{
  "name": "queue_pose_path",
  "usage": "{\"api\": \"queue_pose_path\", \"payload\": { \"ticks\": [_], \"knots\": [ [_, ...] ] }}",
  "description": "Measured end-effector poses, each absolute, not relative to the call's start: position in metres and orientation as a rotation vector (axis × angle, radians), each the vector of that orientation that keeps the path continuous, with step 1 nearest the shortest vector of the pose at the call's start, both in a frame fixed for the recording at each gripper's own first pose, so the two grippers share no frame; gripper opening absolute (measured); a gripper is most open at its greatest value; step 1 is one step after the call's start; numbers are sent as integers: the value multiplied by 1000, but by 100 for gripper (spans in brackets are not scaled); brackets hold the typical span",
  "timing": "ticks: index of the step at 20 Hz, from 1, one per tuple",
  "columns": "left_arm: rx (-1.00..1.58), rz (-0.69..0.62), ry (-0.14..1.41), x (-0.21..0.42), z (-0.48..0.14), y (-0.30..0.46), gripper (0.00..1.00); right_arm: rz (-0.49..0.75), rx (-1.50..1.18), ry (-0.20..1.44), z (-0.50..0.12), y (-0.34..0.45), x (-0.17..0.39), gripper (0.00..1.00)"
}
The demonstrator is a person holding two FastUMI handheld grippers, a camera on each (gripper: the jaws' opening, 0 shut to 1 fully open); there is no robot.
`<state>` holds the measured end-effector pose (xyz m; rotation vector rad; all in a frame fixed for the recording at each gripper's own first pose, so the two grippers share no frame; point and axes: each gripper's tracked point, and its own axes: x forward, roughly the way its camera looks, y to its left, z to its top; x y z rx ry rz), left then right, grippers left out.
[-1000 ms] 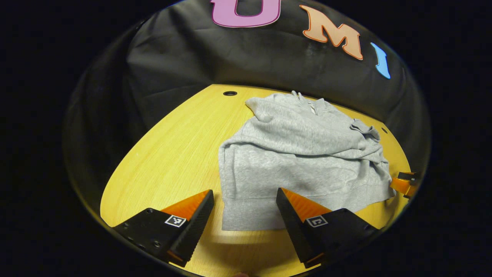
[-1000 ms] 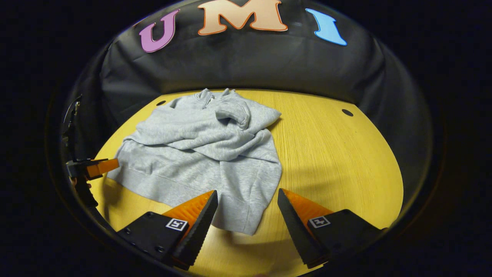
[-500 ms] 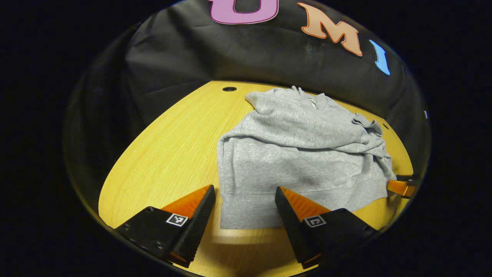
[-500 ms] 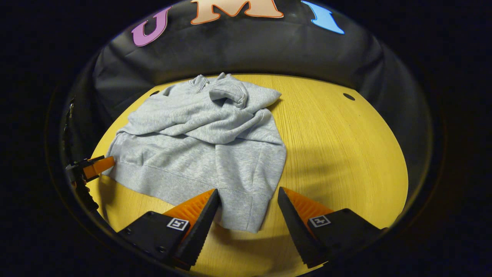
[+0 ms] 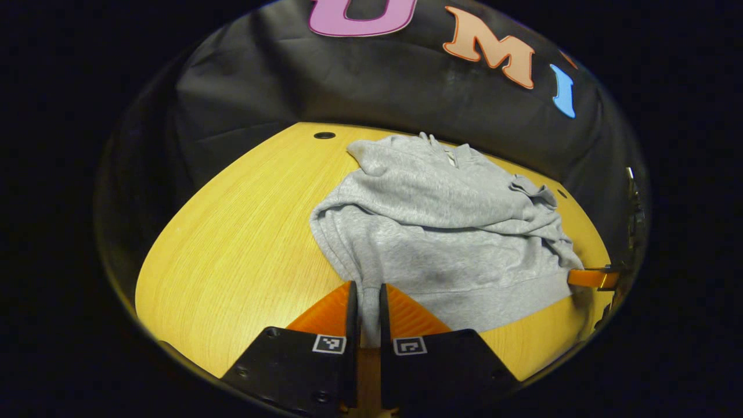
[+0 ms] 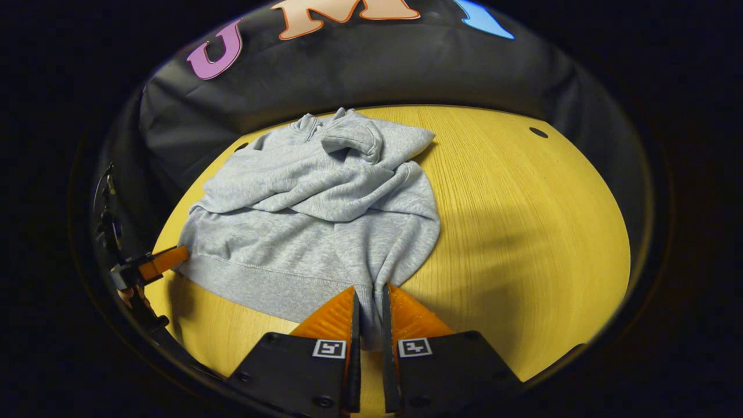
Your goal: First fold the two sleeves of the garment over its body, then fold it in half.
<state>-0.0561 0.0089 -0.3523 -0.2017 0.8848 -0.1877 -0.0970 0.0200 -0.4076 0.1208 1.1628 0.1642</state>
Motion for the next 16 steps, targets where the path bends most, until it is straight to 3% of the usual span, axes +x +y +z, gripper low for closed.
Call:
{"api": "queue_pose_path", "payload": {
  "ticks": [1,2,3,4,5,16],
  "knots": [
    [-214,-177,888,-56,-353,9,12,162,149,1173,-407,23,-96,10],
    [-219,-171,902,-56,-353,9,3,170,160,1188,-405,21,-98,10],
    [-218,-170,919,-58,-353,9,1,170,173,1197,-403,20,-99,10],
    [-214,-175,941,-59,-353,7,0,157,193,1194,-401,21,-97,10],
    [-208,-182,953,-62,-352,8,0,162,205,1195,-398,21,-97,4],
    [-252,-165,1040,-62,-345,11,0,254,236,1241,-379,30,-97,4]
  ]
}}
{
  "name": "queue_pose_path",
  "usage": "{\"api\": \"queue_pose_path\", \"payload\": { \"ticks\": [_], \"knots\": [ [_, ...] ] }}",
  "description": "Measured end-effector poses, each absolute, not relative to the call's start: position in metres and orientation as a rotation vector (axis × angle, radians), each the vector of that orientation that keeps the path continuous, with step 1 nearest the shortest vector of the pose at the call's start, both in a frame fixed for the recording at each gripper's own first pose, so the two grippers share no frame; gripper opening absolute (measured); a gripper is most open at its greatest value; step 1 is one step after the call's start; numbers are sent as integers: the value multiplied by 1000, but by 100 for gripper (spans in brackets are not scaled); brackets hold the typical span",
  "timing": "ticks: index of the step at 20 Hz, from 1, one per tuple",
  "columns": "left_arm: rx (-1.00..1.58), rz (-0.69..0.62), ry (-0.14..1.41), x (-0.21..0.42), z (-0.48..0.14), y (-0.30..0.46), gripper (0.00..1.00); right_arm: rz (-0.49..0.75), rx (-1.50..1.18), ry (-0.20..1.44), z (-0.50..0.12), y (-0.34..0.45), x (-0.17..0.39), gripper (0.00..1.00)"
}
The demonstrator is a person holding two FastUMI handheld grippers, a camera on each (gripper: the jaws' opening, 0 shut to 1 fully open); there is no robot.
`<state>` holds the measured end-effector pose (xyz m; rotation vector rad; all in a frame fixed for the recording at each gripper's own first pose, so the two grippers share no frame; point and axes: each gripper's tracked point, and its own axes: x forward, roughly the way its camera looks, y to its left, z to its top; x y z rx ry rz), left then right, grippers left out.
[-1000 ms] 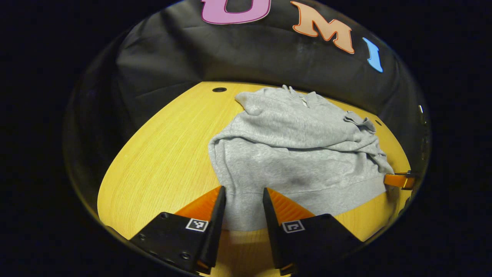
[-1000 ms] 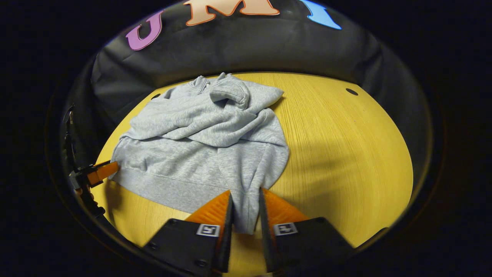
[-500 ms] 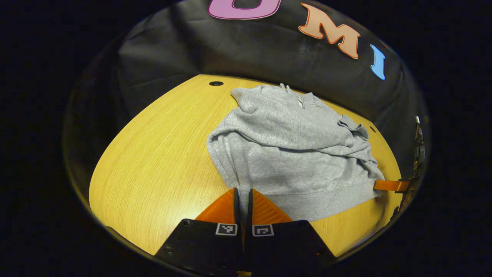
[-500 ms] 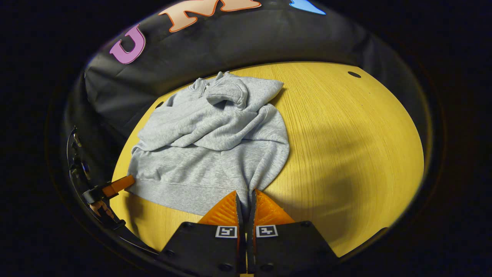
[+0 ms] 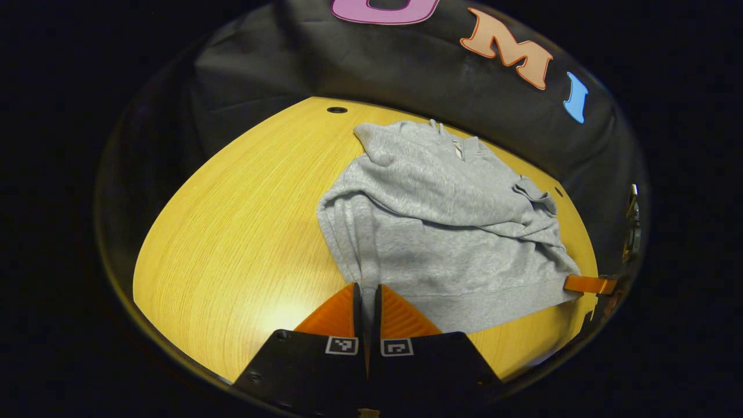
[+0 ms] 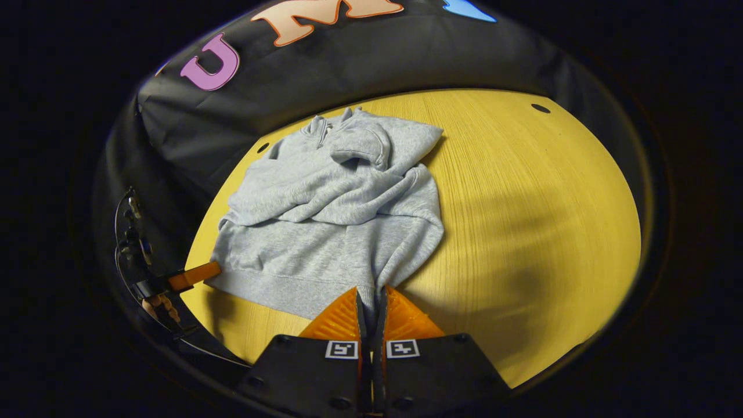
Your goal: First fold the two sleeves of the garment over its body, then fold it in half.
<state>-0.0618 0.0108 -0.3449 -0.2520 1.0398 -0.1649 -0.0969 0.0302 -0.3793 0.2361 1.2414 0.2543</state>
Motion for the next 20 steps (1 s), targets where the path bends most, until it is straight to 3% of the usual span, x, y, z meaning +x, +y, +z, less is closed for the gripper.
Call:
{"api": "queue_pose_path", "payload": {
  "ticks": [11,20],
  "knots": [
    [-271,-191,948,-20,-292,1,0,302,393,1156,-327,42,-54,3],
    [-358,-186,943,35,-272,9,0,245,618,1165,-302,45,-7,4]
  ]
}}
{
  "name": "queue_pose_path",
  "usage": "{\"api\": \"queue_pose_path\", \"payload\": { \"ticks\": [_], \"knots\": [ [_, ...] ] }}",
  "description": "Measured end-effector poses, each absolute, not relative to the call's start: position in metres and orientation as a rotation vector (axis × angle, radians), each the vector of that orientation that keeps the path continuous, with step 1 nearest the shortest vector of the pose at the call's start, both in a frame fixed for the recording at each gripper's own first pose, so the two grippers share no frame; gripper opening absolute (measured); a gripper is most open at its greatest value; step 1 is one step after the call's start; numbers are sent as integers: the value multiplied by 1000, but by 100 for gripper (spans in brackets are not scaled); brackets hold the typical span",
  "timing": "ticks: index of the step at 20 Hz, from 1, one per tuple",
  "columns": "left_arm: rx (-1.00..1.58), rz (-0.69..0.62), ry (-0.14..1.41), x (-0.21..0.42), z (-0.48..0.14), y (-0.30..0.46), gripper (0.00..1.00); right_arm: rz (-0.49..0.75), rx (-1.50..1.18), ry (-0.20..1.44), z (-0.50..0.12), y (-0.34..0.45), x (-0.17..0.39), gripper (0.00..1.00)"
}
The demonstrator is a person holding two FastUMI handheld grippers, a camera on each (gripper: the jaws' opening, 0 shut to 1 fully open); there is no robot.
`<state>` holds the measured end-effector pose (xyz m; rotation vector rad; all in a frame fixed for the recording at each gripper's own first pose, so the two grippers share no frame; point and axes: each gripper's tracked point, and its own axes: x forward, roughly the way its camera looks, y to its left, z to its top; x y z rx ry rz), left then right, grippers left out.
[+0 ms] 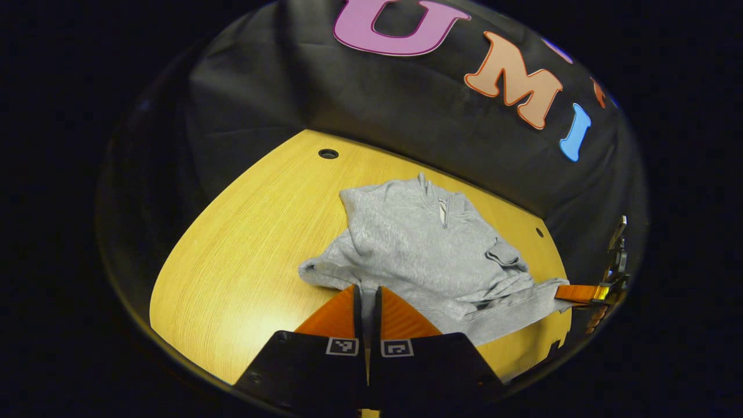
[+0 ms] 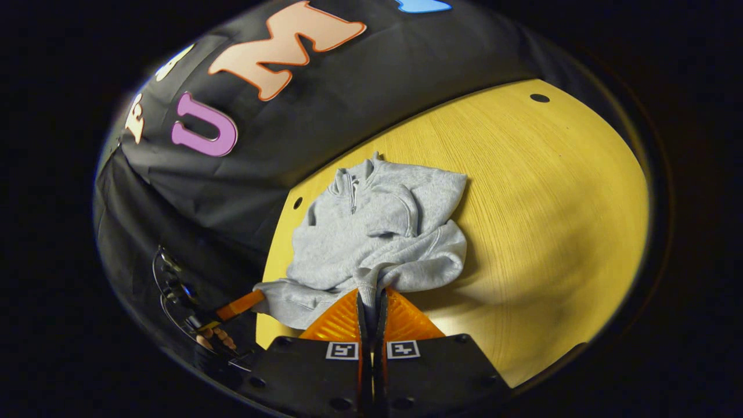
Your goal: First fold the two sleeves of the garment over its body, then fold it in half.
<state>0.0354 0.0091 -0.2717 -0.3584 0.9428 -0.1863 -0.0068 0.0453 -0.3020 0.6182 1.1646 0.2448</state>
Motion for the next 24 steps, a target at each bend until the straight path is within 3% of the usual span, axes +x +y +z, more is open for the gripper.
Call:
{"api": "queue_pose_path", "payload": {
  "ticks": [6,21,24],
  "knots": [
    [-357,-219,994,65,-277,5,0,201,706,1213,-309,56,21,4],
    [-456,-238,1205,119,-334,-12,0,-49,1006,1290,-378,52,73,2],
    [-484,-207,1153,139,-338,-11,8,-65,1029,1249,-380,54,82,13]
  ]
}}
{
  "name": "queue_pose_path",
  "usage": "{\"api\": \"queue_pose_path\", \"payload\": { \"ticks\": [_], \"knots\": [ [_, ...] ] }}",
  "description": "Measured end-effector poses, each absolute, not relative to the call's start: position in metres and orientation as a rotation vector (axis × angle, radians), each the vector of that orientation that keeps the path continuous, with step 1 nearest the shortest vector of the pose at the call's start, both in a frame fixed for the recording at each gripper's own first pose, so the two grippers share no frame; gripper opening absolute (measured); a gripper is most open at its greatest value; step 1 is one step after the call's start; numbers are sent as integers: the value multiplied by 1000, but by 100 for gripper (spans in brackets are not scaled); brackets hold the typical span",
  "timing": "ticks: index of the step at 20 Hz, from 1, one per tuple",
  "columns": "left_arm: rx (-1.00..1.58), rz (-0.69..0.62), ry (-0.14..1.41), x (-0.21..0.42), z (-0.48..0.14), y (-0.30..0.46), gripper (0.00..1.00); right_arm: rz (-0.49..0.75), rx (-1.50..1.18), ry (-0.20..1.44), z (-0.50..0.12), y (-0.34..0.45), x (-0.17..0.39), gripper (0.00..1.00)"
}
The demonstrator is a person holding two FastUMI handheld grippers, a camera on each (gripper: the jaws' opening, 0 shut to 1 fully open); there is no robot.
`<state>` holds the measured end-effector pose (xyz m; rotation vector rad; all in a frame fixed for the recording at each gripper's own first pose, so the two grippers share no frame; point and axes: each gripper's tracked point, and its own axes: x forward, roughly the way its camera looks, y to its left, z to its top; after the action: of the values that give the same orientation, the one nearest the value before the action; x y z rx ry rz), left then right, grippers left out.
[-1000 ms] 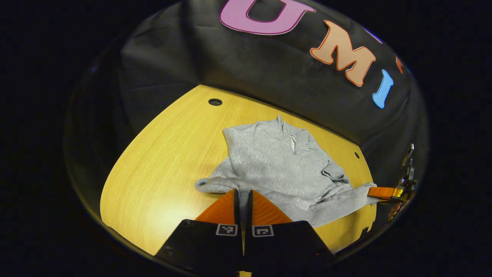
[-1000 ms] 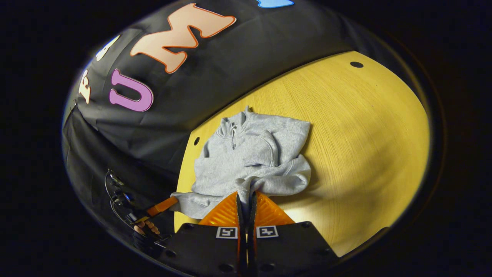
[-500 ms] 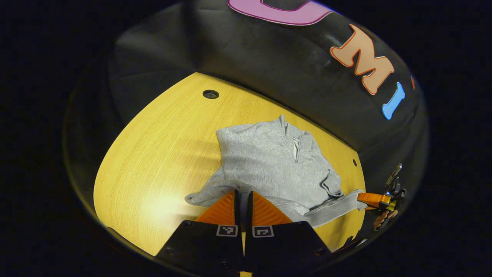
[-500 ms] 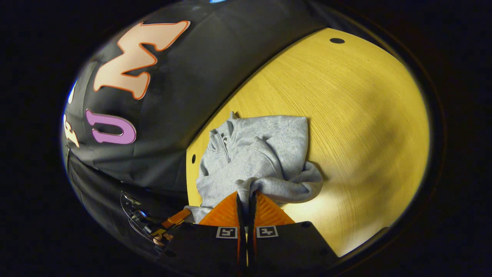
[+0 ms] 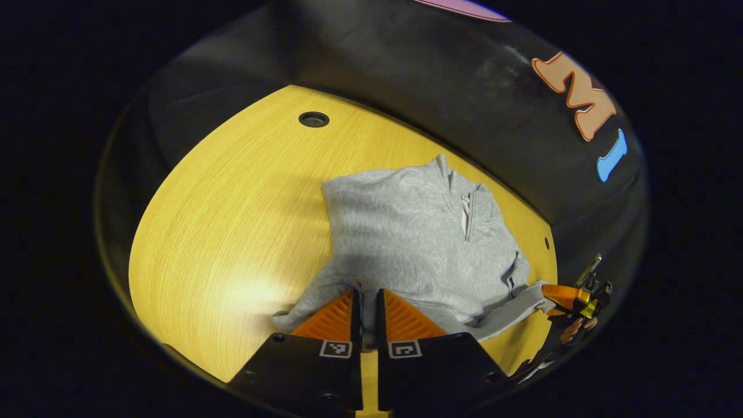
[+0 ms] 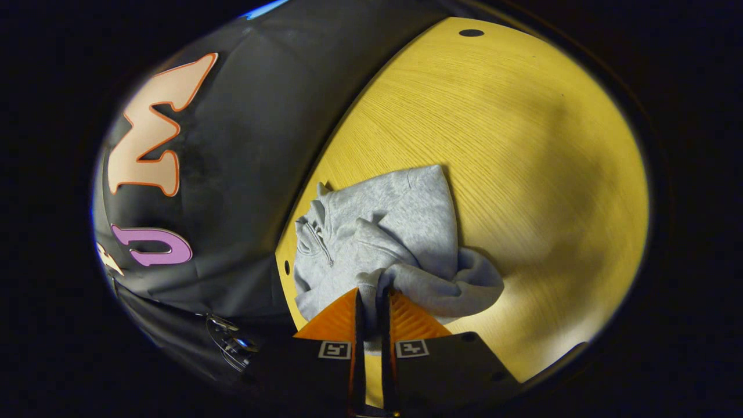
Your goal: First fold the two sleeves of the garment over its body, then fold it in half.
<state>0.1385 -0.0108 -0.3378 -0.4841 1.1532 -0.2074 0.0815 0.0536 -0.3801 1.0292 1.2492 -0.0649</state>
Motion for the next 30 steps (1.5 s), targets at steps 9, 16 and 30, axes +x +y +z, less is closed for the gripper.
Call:
{"api": "queue_pose_path", "payload": {
  "ticks": [9,16,30],
  "knots": [
    [-476,-31,818,198,-293,20,94,-128,919,913,-330,-10,127,98],
    [-316,32,601,185,-207,24,96,-57,656,718,-265,-54,103,93],
    [-25,-1,388,81,-125,25,95,40,263,466,-171,-52,16,98]
  ]
}}
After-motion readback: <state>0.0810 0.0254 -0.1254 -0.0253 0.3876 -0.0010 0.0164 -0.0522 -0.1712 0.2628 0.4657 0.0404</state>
